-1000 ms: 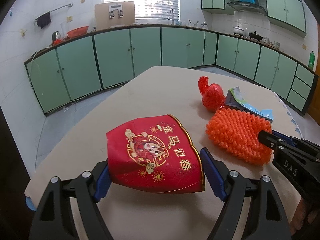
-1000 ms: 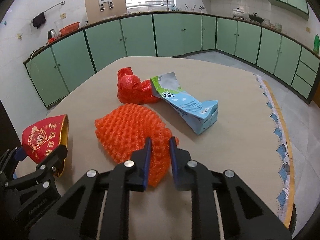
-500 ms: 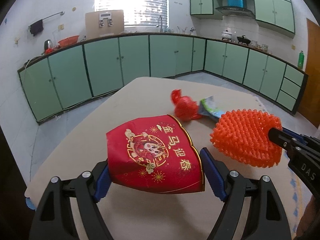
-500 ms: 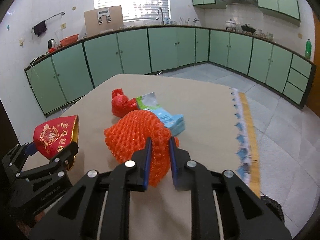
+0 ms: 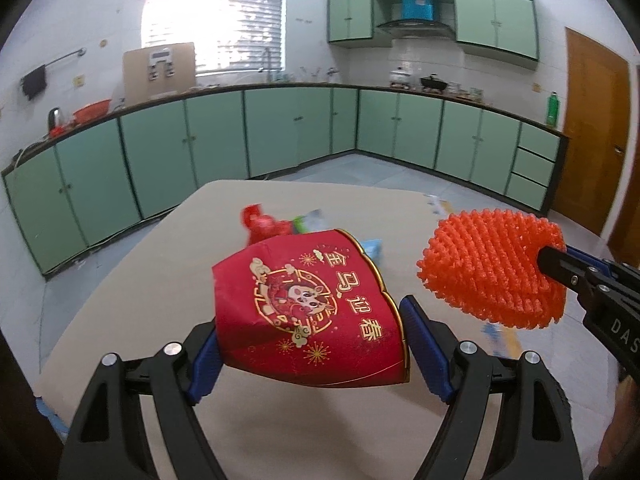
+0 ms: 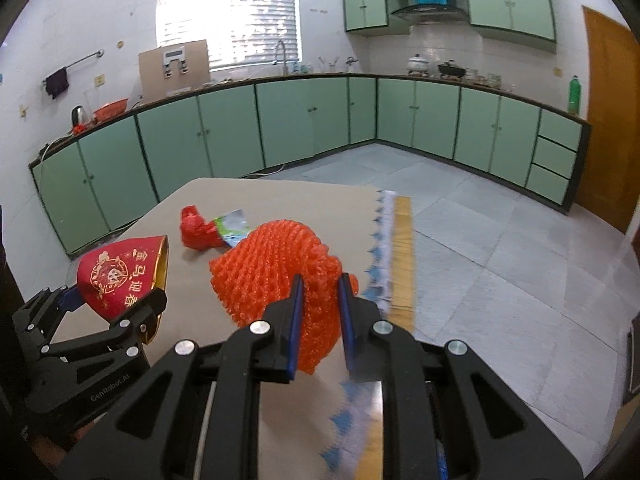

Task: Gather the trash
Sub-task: 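Carry the red cup and mesh sleeve over the black bin with both grippers, then open both grippers to drop the cup and mesh sleeve into the bin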

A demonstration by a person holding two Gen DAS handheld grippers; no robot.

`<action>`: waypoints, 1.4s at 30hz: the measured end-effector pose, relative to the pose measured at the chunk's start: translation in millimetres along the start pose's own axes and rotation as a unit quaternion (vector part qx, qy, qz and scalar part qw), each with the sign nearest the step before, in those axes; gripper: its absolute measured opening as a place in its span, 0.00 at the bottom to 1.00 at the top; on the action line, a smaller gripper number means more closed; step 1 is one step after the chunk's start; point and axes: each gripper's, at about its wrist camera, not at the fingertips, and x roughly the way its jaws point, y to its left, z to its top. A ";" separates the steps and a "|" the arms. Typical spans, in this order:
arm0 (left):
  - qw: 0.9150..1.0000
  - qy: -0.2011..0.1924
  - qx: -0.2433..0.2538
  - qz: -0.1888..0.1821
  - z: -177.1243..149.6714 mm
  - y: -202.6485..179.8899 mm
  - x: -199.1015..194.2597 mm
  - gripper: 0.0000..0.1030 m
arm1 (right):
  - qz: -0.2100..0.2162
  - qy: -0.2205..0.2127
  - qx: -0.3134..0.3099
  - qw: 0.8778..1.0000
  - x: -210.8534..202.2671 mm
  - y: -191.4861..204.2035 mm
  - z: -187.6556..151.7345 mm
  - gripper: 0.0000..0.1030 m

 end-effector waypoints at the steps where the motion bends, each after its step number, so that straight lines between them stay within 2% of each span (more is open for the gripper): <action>1: 1.000 -0.001 0.004 -0.007 0.4 -6.9 -2.8 0.77 | -0.004 -0.001 0.004 1.000 -4.4 -5.4 -1.6 0.15; 13: 0.996 -0.019 0.043 -0.071 -5.2 -77.5 -34.5 0.77 | -0.068 -0.017 0.039 0.997 -61.6 -67.2 -28.7 0.15; 24: 0.985 -0.018 0.088 -0.148 -21.6 -147.5 -53.5 0.77 | -0.133 -0.022 0.081 0.988 -107.9 -124.2 -63.0 0.16; 33: 0.973 -0.005 0.114 -0.198 -39.3 -196.0 -52.3 0.77 | -0.169 -0.012 0.104 0.980 -120.7 -155.4 -87.1 0.16; 42: 0.966 0.008 0.136 -0.218 -56.2 -225.9 -42.2 0.77 | -0.189 0.010 0.122 0.974 -116.1 -183.4 -111.7 0.16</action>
